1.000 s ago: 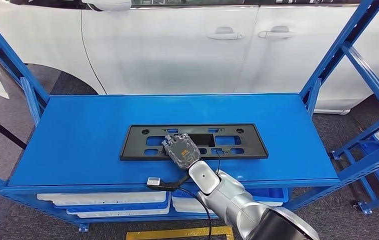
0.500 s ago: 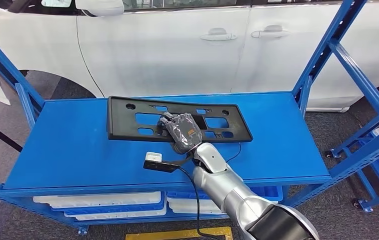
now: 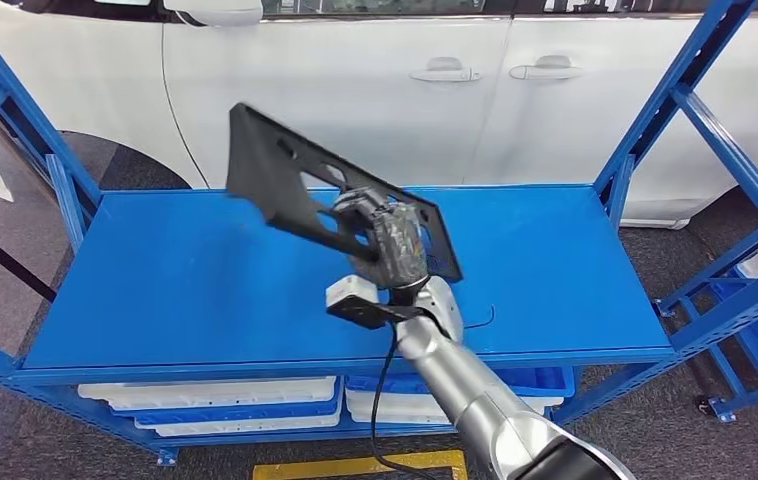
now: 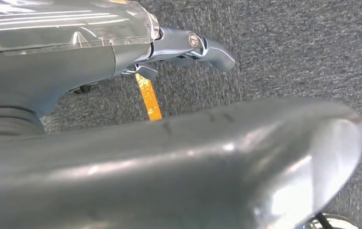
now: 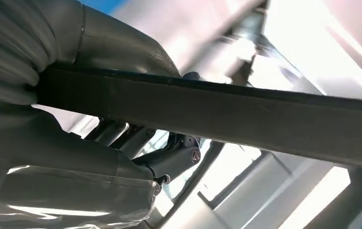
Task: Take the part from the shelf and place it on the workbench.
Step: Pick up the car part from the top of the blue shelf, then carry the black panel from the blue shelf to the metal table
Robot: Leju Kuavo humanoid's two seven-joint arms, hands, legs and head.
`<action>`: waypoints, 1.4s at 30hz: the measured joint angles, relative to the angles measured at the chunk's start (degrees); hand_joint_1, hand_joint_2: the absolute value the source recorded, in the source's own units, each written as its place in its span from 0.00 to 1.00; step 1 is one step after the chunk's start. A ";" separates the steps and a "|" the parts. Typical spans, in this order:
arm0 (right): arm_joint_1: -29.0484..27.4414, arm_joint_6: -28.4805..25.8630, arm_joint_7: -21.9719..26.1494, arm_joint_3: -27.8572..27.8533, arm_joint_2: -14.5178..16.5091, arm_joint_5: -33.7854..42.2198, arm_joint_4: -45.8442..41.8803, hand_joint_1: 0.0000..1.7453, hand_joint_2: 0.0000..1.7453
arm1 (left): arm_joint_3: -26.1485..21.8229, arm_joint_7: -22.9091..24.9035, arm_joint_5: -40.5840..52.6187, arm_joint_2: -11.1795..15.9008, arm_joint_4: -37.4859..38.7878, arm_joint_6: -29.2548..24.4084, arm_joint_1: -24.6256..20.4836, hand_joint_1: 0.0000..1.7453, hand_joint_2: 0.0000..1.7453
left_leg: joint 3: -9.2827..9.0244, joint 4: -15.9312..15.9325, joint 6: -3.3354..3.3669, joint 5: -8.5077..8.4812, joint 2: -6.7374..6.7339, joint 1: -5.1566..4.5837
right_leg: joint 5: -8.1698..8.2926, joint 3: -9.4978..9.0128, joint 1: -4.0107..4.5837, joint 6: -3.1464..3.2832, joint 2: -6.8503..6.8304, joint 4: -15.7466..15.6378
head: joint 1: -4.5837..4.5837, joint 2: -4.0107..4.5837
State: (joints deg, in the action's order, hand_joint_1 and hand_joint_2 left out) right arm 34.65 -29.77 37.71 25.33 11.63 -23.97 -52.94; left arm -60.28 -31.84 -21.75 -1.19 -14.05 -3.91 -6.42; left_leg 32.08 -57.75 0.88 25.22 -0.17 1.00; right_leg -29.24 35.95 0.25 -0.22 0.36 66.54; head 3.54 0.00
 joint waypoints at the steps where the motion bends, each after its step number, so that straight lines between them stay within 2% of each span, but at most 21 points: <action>1: -1.37 2.68 0.87 0.03 -1.15 5.53 -5.48 1.00 1.00 | -0.04 0.00 0.00 -0.16 0.03 0.31 0.00 0.00 0.00 | -0.04 -0.04 -0.06 0.03 0.05 -0.23 | 1.53 -2.13 0.28 0.71 0.09 -4.16 | 0.01 0.00; 3: -4.40 8.26 1.58 0.21 -3.15 14.80 -15.65 1.00 1.00 | -0.22 -0.16 0.00 -0.38 0.08 0.72 -0.01 0.00 0.00 | 0.02 -0.04 -0.34 0.05 0.16 -0.31 | 2.84 -4.29 0.81 1.64 0.09 -8.86 | -0.02 0.00; 7: -9.75 17.71 1.54 0.85 -5.75 25.92 -32.85 1.00 1.00 | -1.00 -1.08 0.00 -0.27 0.08 1.07 0.24 0.00 0.00 | 0.85 -0.64 -1.33 0.58 0.25 -0.51 | 3.85 -4.00 0.29 1.85 -0.11 -10.02 | -0.02 0.00; 9: -10.80 21.52 1.43 1.09 -6.43 29.16 -39.78 1.00 1.00 | -1.37 -1.44 0.00 -0.25 0.08 1.08 0.30 0.00 0.00 | 3.01 -5.29 -1.79 3.55 0.25 -0.42 | 4.25 -4.09 -0.11 1.96 -0.27 -10.55 | -0.02 0.00; 11: -12.16 24.76 1.51 1.27 -7.18 31.27 -45.31 1.00 1.00 | -1.58 -1.69 0.00 -0.27 0.08 1.03 0.36 0.00 0.00 | 6.47 -12.78 -2.29 7.09 0.22 -0.22 | 4.14 -4.06 -0.10 2.13 -0.43 -10.52 | -0.03 0.00; 13: -13.80 27.15 1.63 1.43 -7.91 32.43 -49.26 1.00 1.00 | -1.73 -1.78 0.00 -0.28 0.08 0.96 0.47 0.00 0.00 | 7.97 -15.59 -2.60 7.04 0.21 -0.09 | 3.85 -4.06 -0.09 2.11 -0.51 -10.26 | -0.02 0.00; 15: -14.91 29.36 1.64 1.61 -8.44 33.72 -51.99 1.00 1.00 | -1.81 -1.84 0.00 -0.28 0.08 0.92 0.43 0.00 0.00 | 5.42 -9.81 -2.60 3.07 0.14 0.02 | 3.32 -4.14 -0.14 1.91 -0.44 -9.71 | -0.02 0.00; 17: -15.38 31.76 1.45 1.83 -8.84 35.52 -53.79 1.00 1.00 | -1.86 -1.90 0.00 -0.27 0.08 0.89 0.19 0.00 0.00 | 2.24 -2.97 -2.10 0.41 -0.02 -0.11 | 2.74 -4.00 0.01 1.48 -0.33 -8.98 | -0.02 0.00; 18: -15.50 33.03 1.05 1.97 -8.99 36.65 -54.40 1.00 1.00 | -1.88 -1.91 0.00 -0.27 0.08 0.87 0.06 0.00 0.00 | 1.52 -1.26 -1.77 0.05 -0.07 -0.22 | 2.58 -3.85 0.10 1.23 -0.29 -8.70 | -0.03 0.00; 22: -15.61 38.53 -2.70 2.69 -9.36 42.56 -55.64 1.00 1.00 | -1.98 -1.91 -0.09 -0.28 0.08 0.81 -0.18 0.00 0.00 | 1.36 -0.44 -0.46 0.02 0.02 -0.19 | 1.85 -3.41 0.04 0.16 -0.27 -7.86 | -0.03 0.00; 24: -15.61 41.58 -4.14 3.38 -9.48 44.83 -56.04 1.00 1.00 | -2.07 -1.90 -0.22 -0.28 0.08 0.91 -0.32 0.00 0.00 | 1.18 -0.10 0.07 -0.14 -0.01 0.02 | -0.84 -1.47 -0.15 -0.45 -0.27 -3.57 | -0.04 0.00; 26: -15.78 44.44 -4.84 4.37 -9.68 46.11 -56.38 1.00 1.00 | -2.23 -1.76 -0.24 -0.22 0.08 1.03 -0.41 0.00 0.00 | 1.21 -0.11 0.29 -0.12 -0.01 0.00 | -4.34 2.37 -0.44 -0.87 -0.29 4.19 | -0.04 0.00; 27: -15.89 45.39 -5.10 4.91 -9.84 46.48 -56.53 1.00 1.00 | -2.31 -1.61 -0.24 -0.17 0.08 1.06 -0.41 0.00 0.00 | 1.21 -0.17 0.30 -0.12 -0.01 -0.01 | -5.16 3.93 -0.61 -1.00 -0.30 7.16 | -0.04 0.00; 28: -15.92 45.95 -5.37 5.49 -10.03 46.81 -56.70 1.00 1.00 | -2.37 -1.37 -0.24 -0.12 0.08 1.04 -0.42 0.00 0.00 | 1.21 -0.26 0.29 -0.12 0.00 -0.01 | -4.89 4.60 -0.77 -1.09 -0.31 8.22 | -0.04 0.00; 29: -15.85 46.16 -5.66 6.07 -10.25 47.14 -56.83 1.00 1.00 | -2.39 -1.13 -0.24 -0.07 0.08 1.02 -0.45 0.00 0.00 | 1.19 -0.36 0.25 -0.12 0.05 0.00 | -3.52 4.12 -0.91 -1.11 -0.32 6.93 | -0.04 0.00; 31: -15.50 45.84 -6.02 7.17 -10.81 47.97 -56.99 1.00 1.00 | -2.40 -0.75 -0.24 -0.01 0.08 1.00 -0.58 0.00 0.00 | 1.15 -0.53 0.03 -0.05 0.22 0.01 | 0.58 0.57 -1.09 -0.90 -0.23 -0.74 | -0.04 0.00; 33: -15.11 45.03 -5.54 8.04 -11.62 48.90 -56.87 1.00 1.00 | -2.41 -0.64 -0.25 0.09 0.08 0.94 -0.71 0.00 0.00 | 1.32 -0.67 -0.53 -0.09 0.41 -0.12 | 2.89 -2.13 -0.90 -0.52 -0.06 -6.77 | -0.04 0.00; 37: -14.54 44.21 -4.23 9.28 -13.40 50.00 -56.17 1.00 1.00 | -2.43 -0.66 -0.28 0.41 0.08 0.81 -0.70 0.00 0.00 | 1.79 -0.79 -1.93 -0.07 0.51 -0.12 | 3.84 -2.07 -0.76 0.66 -0.06 -8.19 | -0.02 0.00; 39: -14.30 44.20 -4.11 9.64 -13.78 50.09 -55.89 1.00 1.00 | -2.43 -0.66 -0.28 0.64 0.08 0.80 -0.71 0.00 0.00 | 2.98 -3.87 -2.32 2.71 0.49 -0.01 | 4.56 -1.76 -0.95 1.51 -0.28 -8.74 | -0.02 0.00; 41: -14.16 44.20 -4.06 9.80 -13.92 50.16 -55.74 1.00 1.00 | -2.43 -0.66 -0.28 0.77 0.08 0.79 -0.72 0.00 0.00 | 4.26 -7.32 -2.44 5.48 0.47 0.06 | 4.88 -1.44 -0.87 1.85 -0.37 -8.80 | -0.02 0.00; 42: -14.15 44.20 -4.05 9.82 -13.95 50.18 -55.71 1.00 1.00 | -2.43 -0.66 -0.28 0.80 0.08 0.79 -0.72 0.00 0.00 | 4.52 -8.04 -2.46 5.94 0.46 0.06 | 4.92 -1.38 -0.85 1.86 -0.38 -8.79 | -0.02 0.00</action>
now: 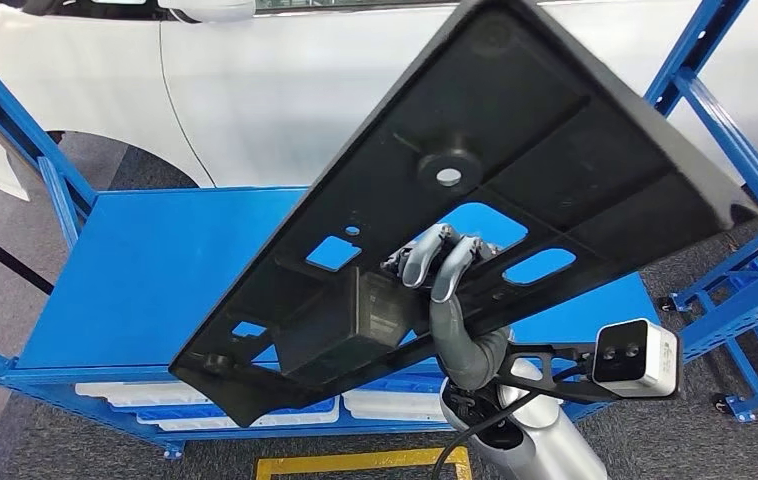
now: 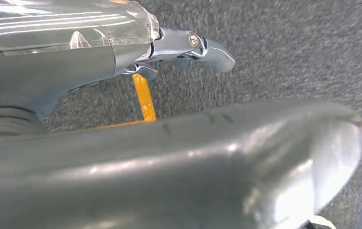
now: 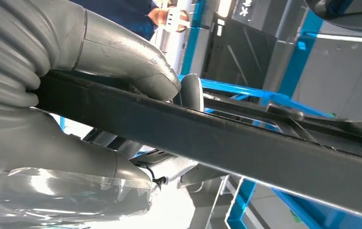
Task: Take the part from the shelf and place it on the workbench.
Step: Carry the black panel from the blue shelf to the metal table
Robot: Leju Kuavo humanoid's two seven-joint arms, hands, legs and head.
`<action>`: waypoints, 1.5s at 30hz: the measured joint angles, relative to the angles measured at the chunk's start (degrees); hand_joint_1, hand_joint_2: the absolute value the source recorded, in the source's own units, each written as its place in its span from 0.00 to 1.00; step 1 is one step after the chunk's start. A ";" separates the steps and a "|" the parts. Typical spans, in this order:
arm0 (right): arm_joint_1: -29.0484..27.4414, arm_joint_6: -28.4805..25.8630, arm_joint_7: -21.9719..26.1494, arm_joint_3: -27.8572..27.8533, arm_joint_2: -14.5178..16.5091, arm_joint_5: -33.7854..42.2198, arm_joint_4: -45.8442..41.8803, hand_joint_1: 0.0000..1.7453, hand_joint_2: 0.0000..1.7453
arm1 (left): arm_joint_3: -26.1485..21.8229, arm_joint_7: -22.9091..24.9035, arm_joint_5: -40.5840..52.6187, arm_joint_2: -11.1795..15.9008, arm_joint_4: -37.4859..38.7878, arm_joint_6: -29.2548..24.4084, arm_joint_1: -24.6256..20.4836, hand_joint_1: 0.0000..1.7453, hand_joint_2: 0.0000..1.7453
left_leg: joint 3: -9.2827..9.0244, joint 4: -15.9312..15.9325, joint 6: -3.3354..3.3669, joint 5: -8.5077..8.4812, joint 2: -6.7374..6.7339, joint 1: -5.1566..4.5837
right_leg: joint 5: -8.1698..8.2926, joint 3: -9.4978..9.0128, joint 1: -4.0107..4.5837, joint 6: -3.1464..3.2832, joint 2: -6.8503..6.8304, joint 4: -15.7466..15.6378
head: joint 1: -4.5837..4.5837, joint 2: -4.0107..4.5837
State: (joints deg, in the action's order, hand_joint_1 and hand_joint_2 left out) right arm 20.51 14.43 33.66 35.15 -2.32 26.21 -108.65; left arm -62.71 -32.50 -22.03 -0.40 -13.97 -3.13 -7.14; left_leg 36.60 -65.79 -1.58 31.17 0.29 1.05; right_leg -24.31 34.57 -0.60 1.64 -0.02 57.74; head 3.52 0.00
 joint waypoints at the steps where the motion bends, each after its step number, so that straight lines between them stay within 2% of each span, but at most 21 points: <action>1: 0.00 0.00 0.00 0.00 0.00 0.00 0.00 1.00 1.00 | 0.00 0.00 0.00 0.00 0.00 0.00 0.00 0.00 0.00 | 0.00 0.00 0.00 0.00 0.00 0.00 | 0.00 0.00 0.00 0.00 0.00 0.00 | 0.00 0.00; 3: 0.01 0.00 0.00 0.01 -0.01 0.00 0.01 1.00 1.00 | 0.00 0.00 0.00 0.01 0.00 0.00 0.00 0.00 0.00 | 0.16 -0.44 -0.02 0.24 0.00 0.00 | 0.02 0.04 0.01 0.01 -0.01 0.00 | 0.00 0.00; 5: 0.03 0.00 0.00 0.25 -0.25 0.02 0.24 1.00 1.00 | -0.02 0.00 -0.02 0.08 0.00 -0.04 0.04 0.00 0.00 | 1.53 -5.10 -0.17 2.36 0.00 0.00 | 0.49 0.75 0.23 0.10 -0.06 0.11 | 0.00 0.00; 7: 0.23 -0.11 0.05 0.70 -0.75 0.16 0.61 1.00 1.00 | -0.04 -0.01 -0.10 0.30 0.00 -0.13 -0.02 0.00 0.00 | -2.52 -1.07 0.37 1.33 -0.07 -0.22 | 1.72 2.31 0.59 -0.29 -0.09 0.70 | -0.01 0.00; 9: 0.51 -1.15 0.19 1.08 -1.23 0.84 0.78 1.00 1.00 | -0.07 -0.06 -0.20 0.61 0.00 -0.34 -0.11 0.00 0.00 | -7.55 7.51 1.50 -2.14 -0.12 -0.55 | 3.12 3.27 0.77 -1.31 -0.08 0.97 | -0.01 0.00; 10: 0.60 -2.20 0.31 1.29 -1.51 1.45 0.80 1.00 1.00 | -0.08 -0.10 -0.24 0.71 0.00 -0.50 -0.13 0.00 0.00 | -7.26 7.85 1.96 -2.79 -0.19 -0.60 | 3.21 3.44 0.70 -1.84 -0.03 1.03 | -0.01 0.00; 12: 0.71 -5.13 0.59 1.75 -2.25 2.79 0.84 1.00 1.00 | -0.09 -0.17 -0.28 0.83 0.00 -0.77 -0.11 0.00 0.00 | -6.40 8.21 2.64 -4.13 -0.43 -0.31 | 0.19 4.60 0.52 -2.49 0.04 3.49 | -0.01 0.00; 14: 0.78 -8.85 0.98 2.50 -3.23 4.01 0.84 1.00 1.00 | -0.09 -0.20 -0.28 1.00 0.00 -0.95 0.03 0.00 0.00 | -4.90 8.18 2.99 -5.33 -0.63 -0.29 | -5.55 6.81 0.19 -3.07 0.04 10.27 | -0.01 0.00; 16: 0.80 -11.56 1.55 3.53 -4.33 4.55 0.82 1.00 1.00 | -0.09 -0.18 -0.28 1.19 0.00 -0.99 0.32 0.00 0.00 | -3.14 8.01 2.89 -6.47 -0.70 -0.29 | -8.54 7.82 -0.08 -3.53 0.04 16.46 | 0.00 0.00; 18: 1.13 -12.27 2.28 4.57 -5.36 4.18 0.78 1.00 1.00 | -0.09 -0.07 -0.28 1.36 0.00 -0.90 0.51 0.00 0.00 | -1.46 7.66 2.61 -7.45 -0.72 -0.26 | -7.05 4.95 -0.32 -3.68 0.02 15.34 | 0.00 0.00; 22: 2.61 -11.99 3.37 6.60 -6.87 2.78 0.17 1.00 1.00 | -0.09 0.54 -0.29 1.72 -0.02 -0.33 0.62 0.00 0.00 | 0.31 7.18 1.44 -9.04 -0.64 -0.32 | -5.18 -5.03 -0.13 -2.78 0.35 1.50 | 0.01 0.00; 25: 2.89 -11.95 3.58 7.59 -7.19 2.32 -0.22 1.00 1.00 | -0.10 1.21 -0.28 1.93 -0.02 0.34 0.78 0.00 0.00 | 0.42 7.56 0.27 -10.09 -0.57 -0.24 | -4.50 -4.76 0.22 -1.32 0.38 0.51 | 0.00 0.00; 27: 3.11 -11.94 3.58 8.18 -7.27 2.22 -0.31 1.00 1.00 | -0.13 1.39 -0.28 1.97 -0.02 0.51 0.99 0.00 0.00 | 1.36 5.98 -0.24 -7.75 -0.51 -0.11 | -3.28 -3.77 0.10 -0.22 0.18 0.25 | 0.00 0.00; 30: 3.29 -11.88 3.59 8.72 -7.35 2.20 -0.33 1.00 1.00 | -0.15 1.85 -0.32 2.01 -0.02 0.65 1.11 0.00 0.00 | 4.19 -3.80 -0.56 0.48 -0.49 0.01 | -1.34 -1.40 0.44 0.59 0.09 0.26 | 0.00 0.00; 31: 3.28 -11.79 3.59 8.81 -7.38 2.18 -0.33 1.00 1.00 | -0.15 2.18 -0.34 2.02 -0.02 0.75 1.11 0.00 0.00 | 4.58 -6.95 -0.62 1.74 -0.49 0.02 | -0.70 -0.48 0.65 0.66 0.08 0.36 | 0.00 0.00; 33: 3.26 -11.23 3.61 8.88 -7.50 2.11 -0.45 1.00 1.00 | -0.14 3.05 -0.34 2.04 -0.02 1.13 1.13 0.00 0.00 | 2.77 -8.15 -0.41 0.35 -0.49 -0.02 | 0.50 1.34 1.04 0.67 0.08 0.66 | 0.00 0.00; 35: 3.23 -10.05 3.81 8.89 -7.81 2.03 -1.15 1.00 1.00 | -0.01 4.08 -0.35 2.09 -0.04 1.62 1.07 0.00 0.00 | -2.79 -1.86 0.40 -1.86 -0.51 -0.29 | 1.56 2.89 1.32 0.53 0.07 1.01 | 0.00 0.00; 37: 3.11 -8.74 4.01 8.77 -8.17 1.98 -2.27 1.00 1.00 | 0.27 5.31 -0.34 2.18 -0.06 1.88 0.94 0.00 0.00 | -7.90 5.64 1.14 -1.42 -0.56 -0.75 | 2.48 3.63 1.46 0.14 -0.07 1.18 | 0.00 0.00; 40: 2.57 -7.32 4.08 8.01 -8.49 1.87 -3.58 1.00 1.00 | 0.62 7.10 -0.33 2.23 -0.07 1.49 1.08 0.00 0.00 | -8.96 8.50 1.86 -1.55 -0.63 -1.09 | 3.83 3.68 1.23 -0.82 -0.24 0.85 | 0.00 0.00; 42: 2.02 -6.49 4.23 7.32 -8.79 1.84 -4.10 1.00 1.00 | 0.73 8.09 -0.33 2.19 -0.07 0.88 1.22 0.00 0.00 | -8.24 9.11 2.60 -2.91 -0.88 -0.79 | 2.14 4.28 1.10 -1.54 -0.04 1.97 | 0.00 0.00; 45: 0.96 -5.09 4.82 6.18 -9.15 1.84 -4.24 1.00 1.00 | 0.83 9.06 -0.33 2.02 -0.07 0.12 1.42 0.00 0.00 | -6.02 9.28 3.14 -5.09 -1.12 -0.58 | -6.23 6.40 0.45 -2.61 0.07 10.38 | 0.00 0.00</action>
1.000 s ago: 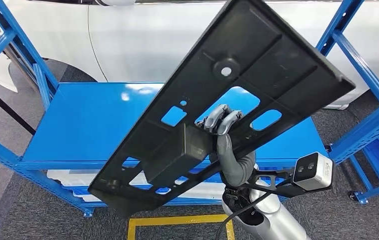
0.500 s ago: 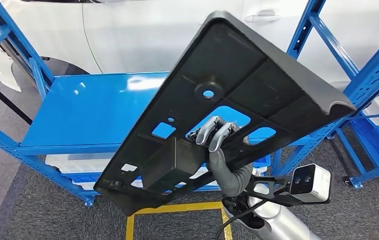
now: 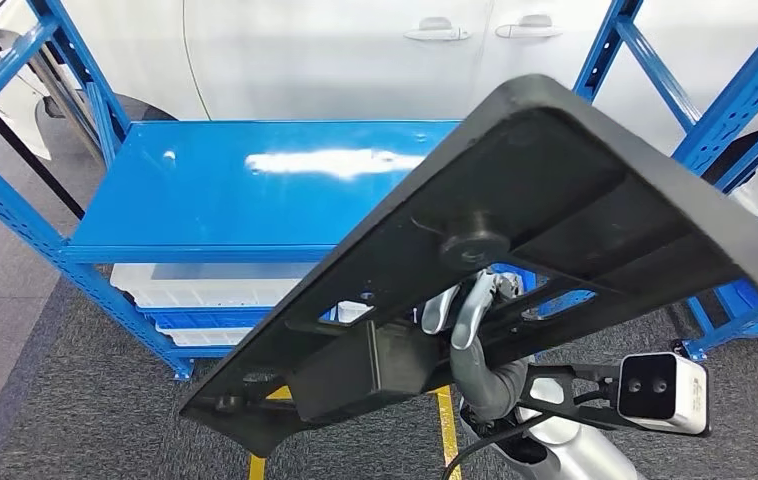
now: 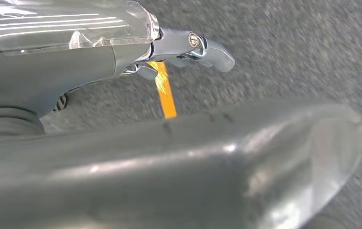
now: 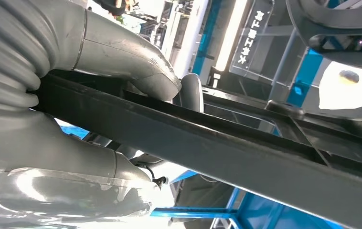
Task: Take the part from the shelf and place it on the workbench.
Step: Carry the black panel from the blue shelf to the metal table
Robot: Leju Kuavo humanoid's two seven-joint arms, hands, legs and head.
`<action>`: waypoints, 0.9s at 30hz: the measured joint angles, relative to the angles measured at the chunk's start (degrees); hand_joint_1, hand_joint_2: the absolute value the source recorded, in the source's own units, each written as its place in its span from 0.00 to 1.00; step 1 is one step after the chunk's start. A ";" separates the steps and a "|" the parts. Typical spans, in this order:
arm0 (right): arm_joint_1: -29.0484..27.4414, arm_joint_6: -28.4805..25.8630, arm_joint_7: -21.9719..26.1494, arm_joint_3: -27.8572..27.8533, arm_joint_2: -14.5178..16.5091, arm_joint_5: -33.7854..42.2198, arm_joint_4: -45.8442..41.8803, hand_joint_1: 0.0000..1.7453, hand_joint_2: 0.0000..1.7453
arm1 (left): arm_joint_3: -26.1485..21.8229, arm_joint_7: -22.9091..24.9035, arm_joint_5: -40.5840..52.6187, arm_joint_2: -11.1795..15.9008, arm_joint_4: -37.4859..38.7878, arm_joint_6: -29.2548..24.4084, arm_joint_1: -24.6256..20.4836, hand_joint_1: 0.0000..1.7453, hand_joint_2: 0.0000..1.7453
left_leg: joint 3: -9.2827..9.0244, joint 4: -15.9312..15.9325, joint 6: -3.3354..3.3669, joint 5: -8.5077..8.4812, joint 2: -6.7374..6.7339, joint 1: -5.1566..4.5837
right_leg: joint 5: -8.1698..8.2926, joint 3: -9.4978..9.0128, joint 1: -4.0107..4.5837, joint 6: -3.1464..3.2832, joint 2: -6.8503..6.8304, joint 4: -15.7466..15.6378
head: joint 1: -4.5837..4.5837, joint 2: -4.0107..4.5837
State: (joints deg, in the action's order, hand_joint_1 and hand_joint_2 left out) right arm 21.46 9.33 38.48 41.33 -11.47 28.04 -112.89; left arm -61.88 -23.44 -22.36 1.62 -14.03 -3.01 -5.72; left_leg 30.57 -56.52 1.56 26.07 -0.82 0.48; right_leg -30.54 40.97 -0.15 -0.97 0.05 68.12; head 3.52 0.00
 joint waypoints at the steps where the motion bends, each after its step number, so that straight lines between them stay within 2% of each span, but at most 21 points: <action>1: -0.36 0.32 0.16 -0.32 -0.08 0.00 0.03 1.00 1.00 | 0.04 0.13 0.00 -0.10 0.00 -0.11 0.11 0.00 0.00 | 0.94 -0.08 -0.09 -0.69 -0.01 0.03 | -1.62 0.45 -0.28 -0.32 -0.02 3.32 | 0.00 0.00; 2: -0.66 0.57 0.25 -0.60 -0.15 0.00 0.07 1.00 1.00 | 0.09 0.18 0.00 -0.22 0.00 -0.12 0.21 0.00 0.00 | 1.95 -0.21 -0.23 -1.36 -0.02 0.08 | -1.83 0.33 -0.53 -0.60 -0.03 5.50 | 0.00 0.00; 3: -0.89 0.77 0.32 -0.88 -0.22 0.00 0.11 1.00 1.00 | 0.15 0.18 0.00 -0.31 0.00 -0.01 0.27 0.00 0.00 | 2.97 -0.38 -0.42 -1.99 -0.03 0.15 | -0.84 -0.58 -0.78 -0.85 -0.04 6.09 | 0.00 0.00; 5: -1.05 1.13 0.37 -1.46 -0.41 0.07 0.17 1.00 1.00 | 0.26 0.13 0.00 -0.40 0.00 0.51 0.30 0.00 0.00 | 4.73 -0.96 -0.92 -3.00 -0.02 0.35 | 1.97 -5.30 -1.21 -1.19 -0.03 1.26 | 0.00 0.00; 6: -1.03 1.23 0.33 -1.79 -0.51 0.13 0.17 1.00 1.00 | 0.31 0.08 0.00 -0.38 -0.01 0.85 0.28 0.00 0.00 | 5.48 -1.35 -1.26 -3.40 0.03 0.38 | 2.00 -8.37 -1.22 -1.18 0.03 -2.95 | 0.00 0.00; 8: -0.97 1.29 0.19 -2.38 -0.76 0.36 0.15 1.00 1.00 | 0.39 -0.01 0.01 -0.32 -0.02 1.38 0.25 0.00 0.00 | 6.24 -1.78 -2.02 -4.21 0.13 0.34 | 0.80 -12.11 -0.96 -0.45 0.32 -8.72 | 0.02 0.00; 9: -0.94 1.29 0.09 -2.59 -0.86 0.48 0.14 1.00 1.00 | 0.42 -0.05 0.01 -0.30 -0.02 1.53 0.25 0.00 0.00 | 6.39 -1.76 -2.44 -4.66 0.17 0.33 | 0.36 -12.51 -0.71 0.11 0.46 -9.75 | 0.02 0.00; 11: -0.83 1.16 -0.14 -2.83 -1.07 0.74 0.14 1.00 1.00 | 0.45 -0.15 0.01 -0.28 -0.02 1.64 0.32 0.00 0.00 | 6.69 -1.75 -3.21 -5.02 0.23 0.48 | 1.24 -11.77 -0.68 1.35 0.42 -9.83 | 0.03 0.00; 12: -0.73 1.06 -0.28 -2.88 -1.13 0.89 0.14 1.00 1.00 | 0.48 -0.20 0.01 -0.28 -0.02 1.65 0.38 0.00 0.00 | 7.12 -2.36 -3.48 -4.11 0.27 0.59 | 1.84 -11.25 -0.71 1.91 0.32 -9.90 | 0.03 0.00; 13: -0.57 0.90 -0.43 -2.91 -1.21 1.11 0.15 1.00 1.00 | 0.50 -0.27 -0.01 -0.27 -0.02 1.65 0.42 0.00 0.00 | 7.88 -4.12 -3.66 -2.00 0.30 0.69 | 2.54 -10.58 -0.75 2.42 0.22 -10.00 | 0.03 0.00; 15: -0.24 0.49 -0.68 -2.95 -1.40 1.66 0.15 1.00 1.00 | 0.58 -0.35 -0.01 -0.26 -0.02 1.60 0.39 0.00 0.00 | 9.92 -10.92 -3.86 3.91 0.34 0.74 | 3.88 -8.92 -0.53 2.96 0.15 -9.97 | 0.02 0.00; 16: -0.15 0.23 -0.78 -2.96 -1.50 1.97 0.15 1.00 1.00 | 0.62 -0.37 -0.01 -0.25 -0.02 1.52 0.36 0.00 0.00 | 10.77 -14.86 -3.94 6.06 0.34 0.74 | 4.57 -7.98 -0.35 3.08 0.15 -9.91 | 0.02 0.00; 17: -0.08 -0.06 -0.86 -2.97 -1.60 2.29 0.15 1.00 1.00 | 0.66 -0.38 0.00 -0.24 -0.02 1.42 0.34 0.00 0.00 | 11.02 -17.73 -3.97 6.77 0.35 0.71 | 5.22 -7.05 -0.18 3.12 0.15 -9.82 | 0.02 0.00; 18: 0.00 -0.37 -0.89 -2.97 -1.71 2.62 0.15 1.00 1.00 | 0.68 -0.38 0.00 -0.23 -0.02 1.31 0.33 0.00 0.00 | 10.36 -18.75 -3.88 6.10 0.36 0.69 | 5.83 -6.12 -0.01 3.12 0.14 -9.69 | 0.02 0.00; 19: 0.10 -0.65 -0.91 -2.97 -1.80 2.91 0.15 1.00 1.00 | 0.69 -0.39 0.00 -0.22 -0.02 1.23 0.33 0.00 0.00 | 8.87 -18.06 -3.69 4.71 0.36 0.67 | 6.39 -5.25 0.15 3.10 0.14 -9.54 | 0.02 0.00; 20: 0.25 -0.88 -0.93 -2.97 -1.89 3.14 0.15 1.00 1.00 | 0.70 -0.39 -0.01 -0.20 -0.02 1.19 0.31 0.00 0.00 | 6.12 -15.02 -3.31 3.25 0.37 0.58 | 6.93 -4.47 0.30 3.04 0.15 -9.39 | 0.02 0.00; 21: 0.41 -1.03 -0.95 -2.97 -1.97 3.30 0.15 1.00 1.00 | 0.72 -0.39 -0.01 -0.10 -0.02 1.17 0.24 0.00 0.00 | 2.76 -10.60 -2.82 2.83 0.35 0.41 | 7.43 -3.85 0.47 2.89 0.15 -9.26 | 0.03 0.00; 23: 0.75 -1.10 -1.01 -3.01 -2.11 3.48 0.13 1.00 1.00 | 0.74 -0.41 -0.01 0.08 -0.02 1.17 0.00 0.00 0.00 | -2.38 -2.82 -2.10 3.66 0.31 0.01 | 8.27 -3.27 0.58 2.40 0.05 -9.18 | 0.02 0.00; 24: 0.89 -1.20 -1.02 -3.04 -2.16 3.55 0.12 1.00 1.00 | 0.74 -0.45 0.00 0.16 -0.02 1.16 -0.10 0.00 0.00 | -3.28 -1.02 -1.85 4.31 0.28 -0.20 | 8.65 -3.21 0.50 2.05 -0.03 -9.27 | 0.03 0.00; 26: 1.11 -1.77 -1.00 -3.08 -2.26 3.62 0.12 1.00 1.00 | 0.75 -0.58 0.00 0.20 -0.02 1.07 -0.13 0.00 0.00 | -3.09 -0.14 -1.33 3.57 0.23 -0.22 | 9.36 -3.17 0.32 1.29 -0.11 -9.53 | 0.02 0.00; 27: 1.19 -2.20 -0.98 -3.11 -2.35 3.63 0.12 1.00 1.00 | 0.75 -0.63 0.00 0.21 -0.02 0.97 -0.13 0.00 0.00 | -2.93 0.18 -1.03 2.95 0.17 -0.10 | 9.02 -2.89 0.31 0.93 -0.07 -9.18 | 0.03 0.00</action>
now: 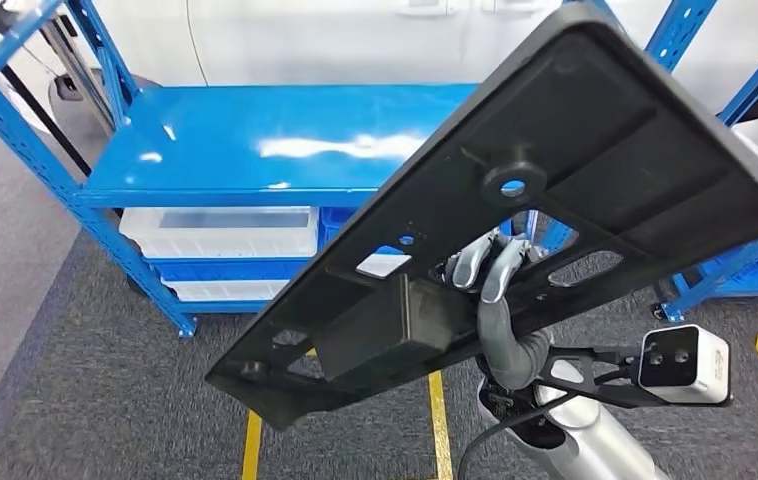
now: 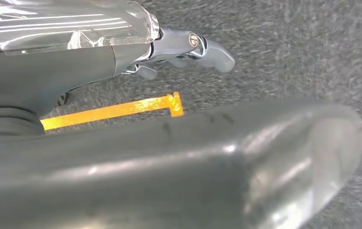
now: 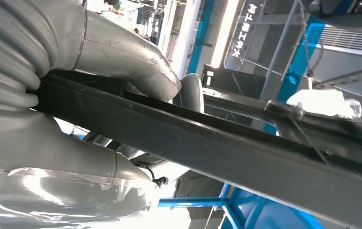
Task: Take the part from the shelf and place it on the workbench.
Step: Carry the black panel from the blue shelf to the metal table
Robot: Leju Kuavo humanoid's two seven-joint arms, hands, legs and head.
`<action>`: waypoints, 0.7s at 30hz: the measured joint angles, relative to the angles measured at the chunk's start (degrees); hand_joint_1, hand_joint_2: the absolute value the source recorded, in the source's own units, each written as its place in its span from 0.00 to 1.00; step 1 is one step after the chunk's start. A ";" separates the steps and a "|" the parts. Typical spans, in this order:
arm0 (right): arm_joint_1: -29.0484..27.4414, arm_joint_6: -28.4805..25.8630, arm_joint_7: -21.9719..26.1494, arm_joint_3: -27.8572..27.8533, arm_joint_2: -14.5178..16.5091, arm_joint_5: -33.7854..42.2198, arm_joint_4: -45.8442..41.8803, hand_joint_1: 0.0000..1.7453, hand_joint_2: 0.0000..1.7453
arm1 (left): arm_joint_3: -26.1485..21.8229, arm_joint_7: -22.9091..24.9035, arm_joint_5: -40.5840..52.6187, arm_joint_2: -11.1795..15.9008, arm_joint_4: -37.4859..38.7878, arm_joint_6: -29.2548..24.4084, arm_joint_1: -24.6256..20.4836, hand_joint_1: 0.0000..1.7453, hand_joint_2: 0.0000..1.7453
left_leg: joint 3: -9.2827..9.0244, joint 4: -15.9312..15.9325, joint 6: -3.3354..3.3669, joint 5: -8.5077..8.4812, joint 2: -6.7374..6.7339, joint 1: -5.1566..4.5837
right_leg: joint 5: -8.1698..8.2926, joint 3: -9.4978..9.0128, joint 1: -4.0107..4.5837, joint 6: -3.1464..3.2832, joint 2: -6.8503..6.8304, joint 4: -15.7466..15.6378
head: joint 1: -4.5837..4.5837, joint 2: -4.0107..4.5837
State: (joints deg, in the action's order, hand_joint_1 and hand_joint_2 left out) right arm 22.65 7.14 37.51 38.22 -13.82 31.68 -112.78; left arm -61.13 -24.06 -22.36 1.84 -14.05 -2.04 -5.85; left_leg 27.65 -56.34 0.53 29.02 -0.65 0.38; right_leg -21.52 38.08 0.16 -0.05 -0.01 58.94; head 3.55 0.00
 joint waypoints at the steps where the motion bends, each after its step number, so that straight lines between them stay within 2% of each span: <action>1: 0.11 -0.35 0.03 -0.02 -0.13 -0.01 0.00 1.00 1.00 | 0.00 -0.03 0.00 0.00 0.00 -0.10 0.00 0.00 0.00 | 0.28 0.34 0.29 -0.72 -0.09 0.15 | -1.27 0.64 -0.02 -0.33 0.04 1.39 | -0.01 0.00; 2: 0.21 -0.47 0.05 -0.03 -0.31 -0.01 0.01 1.00 1.00 | -0.01 -0.02 0.00 -0.02 0.00 -0.23 0.00 0.00 0.00 | 0.66 0.53 0.49 -1.33 -0.18 0.24 | -3.35 1.71 -0.11 -0.62 0.07 4.02 | -0.01 0.00; 4: 0.32 -0.02 0.13 -0.04 -0.63 0.14 0.09 1.00 1.00 | -0.02 0.07 0.00 -0.05 0.00 -0.48 0.11 0.00 0.00 | 1.79 0.48 0.69 -2.23 -0.25 0.20 | -8.17 4.41 -0.40 -1.17 0.07 11.71 | -0.01 0.00; 5: 0.31 0.40 0.22 -0.04 -0.76 0.28 0.19 1.00 1.00 | -0.02 0.15 0.00 -0.07 0.00 -0.58 0.22 0.00 0.00 | 2.31 0.38 0.64 -2.56 -0.24 0.21 | -9.45 5.11 -0.55 -1.39 0.06 14.56 | -0.01 0.00; 6: 0.30 0.80 0.43 -0.04 -0.84 0.42 0.32 1.00 1.00 | -0.02 0.26 0.00 -0.10 0.00 -0.67 0.34 0.00 0.00 | 2.77 0.24 0.55 -2.82 -0.24 0.23 | -9.64 4.78 -0.71 -1.55 0.05 15.43 | -0.01 0.00; 7: 0.31 1.00 0.72 -0.04 -0.87 0.50 0.44 1.00 1.00 | -0.02 0.37 0.00 -0.13 0.00 -0.74 0.42 0.00 0.00 | 3.11 0.06 0.44 -3.00 -0.22 0.27 | -8.78 3.22 -0.86 -1.64 0.03 13.82 | -0.01 0.00; 8: 0.33 1.00 1.03 -0.08 -0.89 0.52 0.54 1.00 1.00 | -0.03 0.46 0.00 -0.16 0.00 -0.78 0.47 0.00 0.00 | 3.33 -0.16 0.32 -3.10 -0.20 0.30 | -7.26 0.60 -1.00 -1.65 0.01 10.15 | -0.01 0.00; 10: 0.37 0.64 1.51 -0.20 -0.88 0.41 0.64 1.00 1.00 | -0.04 0.60 0.00 -0.20 0.00 -0.82 0.48 0.00 0.00 | 3.75 -0.68 -0.06 -3.13 -0.15 0.17 | -5.28 -4.24 -1.05 -1.27 0.04 2.38 | 0.00 0.00; 11: 0.36 0.47 1.63 -0.27 -0.89 0.34 0.68 1.00 1.00 | -0.04 0.63 0.00 -0.20 0.00 -0.82 0.47 0.00 0.00 | 3.96 -0.88 -0.33 -3.17 -0.13 0.07 | -4.92 -5.40 -0.96 -0.95 0.08 0.20 | 0.01 0.00; 14: 0.34 0.29 1.71 -0.51 -0.89 0.25 0.88 1.00 1.00 | -0.04 0.65 0.00 -0.20 0.00 -0.82 0.48 0.00 0.00 | 4.43 -1.05 -1.25 -3.38 -0.09 0.03 | -4.63 -5.33 -0.79 0.13 0.13 -0.65 | 0.01 0.00; 16: 0.39 0.27 1.71 -0.59 -0.87 0.21 0.96 1.00 1.00 | -0.04 0.66 0.00 -0.19 0.00 -0.82 0.47 0.00 0.00 | 5.33 -2.97 -1.79 -1.90 0.02 0.19 | -4.21 -5.32 -0.96 0.93 0.04 -1.08 | 0.01 0.00; 17: 0.40 0.28 1.71 -0.60 -0.87 0.20 0.98 1.00 1.00 | -0.05 0.66 0.00 -0.16 0.00 -0.82 0.48 0.00 0.00 | 6.53 -5.68 -2.03 -0.24 0.08 0.28 | -4.02 -5.28 -1.06 1.27 -0.02 -1.28 | 0.00 0.00; 19: 0.39 0.28 1.71 -0.60 -0.87 0.19 1.08 1.00 1.00 | -0.07 0.66 0.00 -0.15 0.00 -0.82 0.56 0.00 0.00 | 10.05 -13.61 -2.36 3.58 0.12 0.34 | -3.86 -4.99 -0.96 1.55 -0.05 -1.28 | 0.00 0.00; 20: 0.35 0.28 1.71 -0.60 -0.87 0.19 1.16 1.00 1.00 | -0.09 0.66 0.00 -0.15 0.00 -0.82 0.63 0.00 0.00 | 11.50 -16.88 -2.47 4.64 0.13 0.36 | -3.80 -4.89 -0.91 1.59 -0.05 -1.26 | 0.00 0.00; 21: 0.33 0.28 1.71 -0.59 -0.87 0.19 1.25 1.00 1.00 | -0.10 0.66 0.00 -0.16 0.00 -0.82 0.69 0.00 0.00 | 12.04 -18.18 -2.51 4.60 0.13 0.37 | -3.76 -4.85 -0.89 1.59 -0.04 -1.23 | 0.00 0.00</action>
State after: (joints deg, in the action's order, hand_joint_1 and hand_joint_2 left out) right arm 22.99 7.41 39.21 37.63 -14.69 31.87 -111.52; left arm -61.23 -23.41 -22.36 1.68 -14.05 -2.86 -5.15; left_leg 39.68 -74.52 -1.98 33.62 -0.52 0.75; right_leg -25.28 33.23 -0.73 1.55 -0.05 57.72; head 3.55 0.00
